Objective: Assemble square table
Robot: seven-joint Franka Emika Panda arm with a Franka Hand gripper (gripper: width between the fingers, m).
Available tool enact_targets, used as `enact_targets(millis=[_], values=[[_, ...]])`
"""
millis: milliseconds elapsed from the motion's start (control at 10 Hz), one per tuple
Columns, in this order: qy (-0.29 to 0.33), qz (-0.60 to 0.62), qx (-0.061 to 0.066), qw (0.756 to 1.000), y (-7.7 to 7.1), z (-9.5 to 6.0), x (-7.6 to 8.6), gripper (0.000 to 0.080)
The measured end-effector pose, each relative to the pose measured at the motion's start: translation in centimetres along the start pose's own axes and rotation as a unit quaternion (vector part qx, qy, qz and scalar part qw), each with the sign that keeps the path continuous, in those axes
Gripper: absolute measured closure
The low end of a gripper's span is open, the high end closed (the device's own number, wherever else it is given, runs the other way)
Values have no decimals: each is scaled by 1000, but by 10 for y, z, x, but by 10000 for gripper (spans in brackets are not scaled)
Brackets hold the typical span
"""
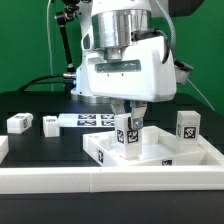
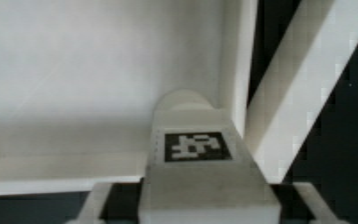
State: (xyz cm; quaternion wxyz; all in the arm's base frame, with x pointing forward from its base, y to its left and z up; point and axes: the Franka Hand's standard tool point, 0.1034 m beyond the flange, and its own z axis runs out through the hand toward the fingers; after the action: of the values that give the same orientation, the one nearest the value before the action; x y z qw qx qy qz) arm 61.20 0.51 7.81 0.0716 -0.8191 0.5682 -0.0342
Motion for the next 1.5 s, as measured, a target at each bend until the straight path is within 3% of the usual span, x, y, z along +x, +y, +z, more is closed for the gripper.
enact_targets(millis=[700,1000,1300,1500], values=[[-12,237,7,971,-1,1,-2,509],[-17,297,9,955,-2,1,-3,509],[-17,271,9,962,-1,2,-3,509],[-16,232,9,973,-2,1,-4,198]])
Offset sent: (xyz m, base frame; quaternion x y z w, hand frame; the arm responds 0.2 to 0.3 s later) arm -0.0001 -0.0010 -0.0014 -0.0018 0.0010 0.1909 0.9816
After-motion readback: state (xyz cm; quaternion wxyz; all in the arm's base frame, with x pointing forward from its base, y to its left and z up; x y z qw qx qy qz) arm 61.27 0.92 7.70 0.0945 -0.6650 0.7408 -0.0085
